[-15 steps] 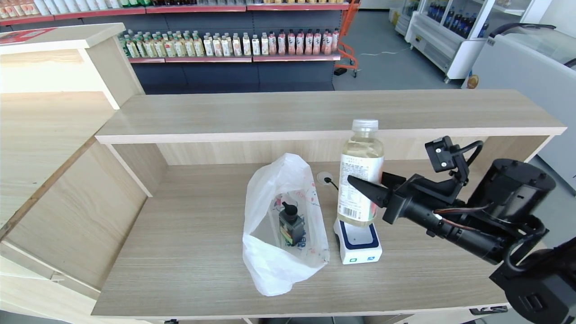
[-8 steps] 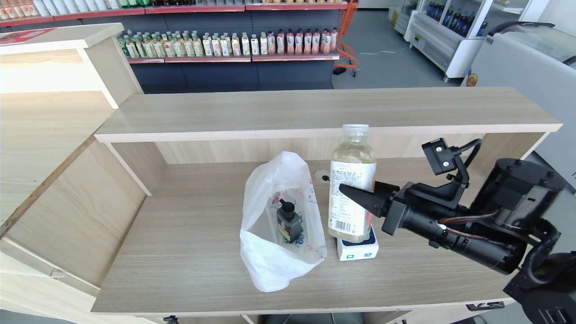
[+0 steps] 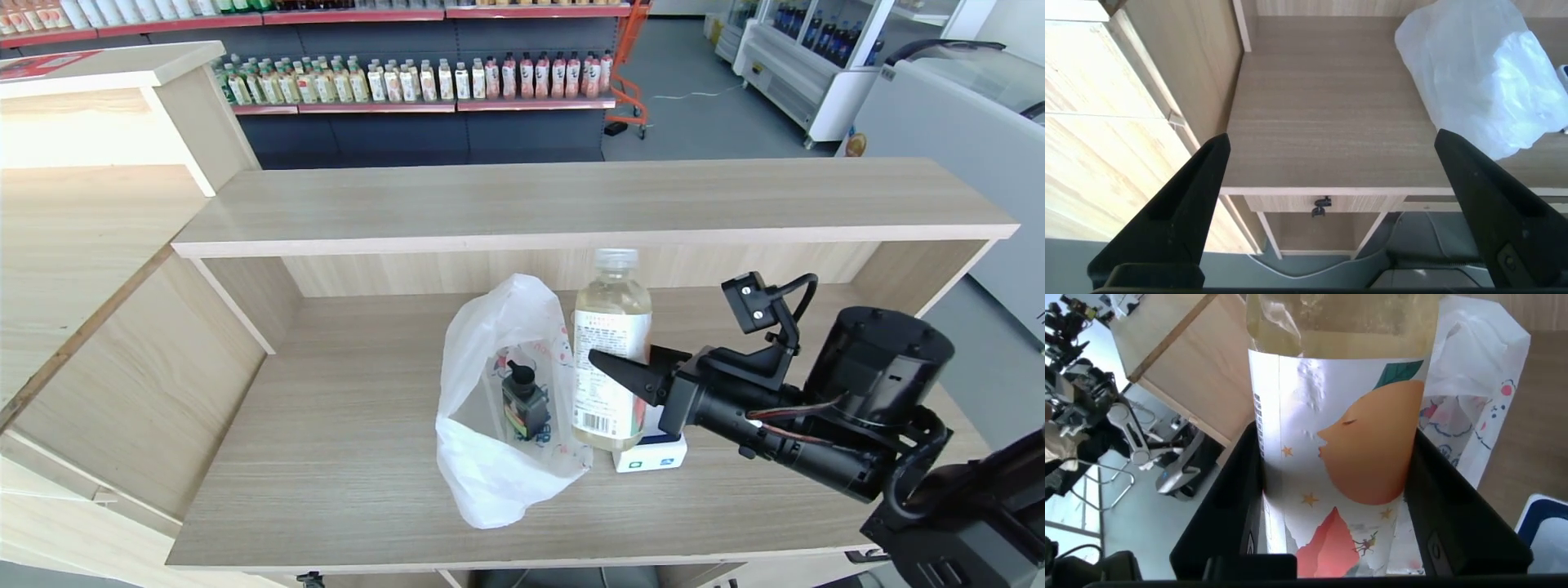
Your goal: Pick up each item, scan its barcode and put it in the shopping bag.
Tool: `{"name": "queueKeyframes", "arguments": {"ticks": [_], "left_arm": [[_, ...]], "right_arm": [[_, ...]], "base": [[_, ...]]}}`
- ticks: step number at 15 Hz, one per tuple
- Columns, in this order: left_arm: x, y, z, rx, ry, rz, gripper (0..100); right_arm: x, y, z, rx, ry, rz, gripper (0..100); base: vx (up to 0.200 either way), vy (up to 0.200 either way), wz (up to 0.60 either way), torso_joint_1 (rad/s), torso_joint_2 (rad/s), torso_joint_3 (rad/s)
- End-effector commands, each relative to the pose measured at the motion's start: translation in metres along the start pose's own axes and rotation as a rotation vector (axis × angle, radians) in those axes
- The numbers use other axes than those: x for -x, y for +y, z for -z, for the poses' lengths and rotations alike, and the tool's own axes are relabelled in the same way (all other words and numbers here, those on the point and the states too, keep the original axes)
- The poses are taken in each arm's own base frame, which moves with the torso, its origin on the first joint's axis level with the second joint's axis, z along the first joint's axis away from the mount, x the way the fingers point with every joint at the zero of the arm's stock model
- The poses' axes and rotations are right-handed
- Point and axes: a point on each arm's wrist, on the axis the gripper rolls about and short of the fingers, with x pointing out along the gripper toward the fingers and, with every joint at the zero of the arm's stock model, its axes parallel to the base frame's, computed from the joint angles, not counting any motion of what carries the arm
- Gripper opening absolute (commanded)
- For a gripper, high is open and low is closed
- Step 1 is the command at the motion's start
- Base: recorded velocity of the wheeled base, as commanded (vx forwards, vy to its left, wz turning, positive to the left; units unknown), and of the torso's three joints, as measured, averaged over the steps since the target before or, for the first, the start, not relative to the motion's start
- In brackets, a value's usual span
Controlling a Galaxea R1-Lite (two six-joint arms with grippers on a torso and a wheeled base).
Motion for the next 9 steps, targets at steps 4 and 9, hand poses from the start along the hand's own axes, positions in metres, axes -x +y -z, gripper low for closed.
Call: {"name": "queueKeyframes", "arguments": {"ticks": [4,9], "left_arm": [[0.000,0.000,0.000,0.000,0.000,-0.001,100],[0.000,0.000,0.000,0.000,0.000,-0.001,100]], "right_arm": [[-0.016,-0.007,0.031,-0.055,0.094,0.001,0],[-0.027,-0.005,0.057,-0.090,0.170,-0.014,0]], "base": [[0.000,0.000,0.00,0.000,0.00,0.000],[0.000,0.000,0.00,0.000,0.00,0.000]]}}
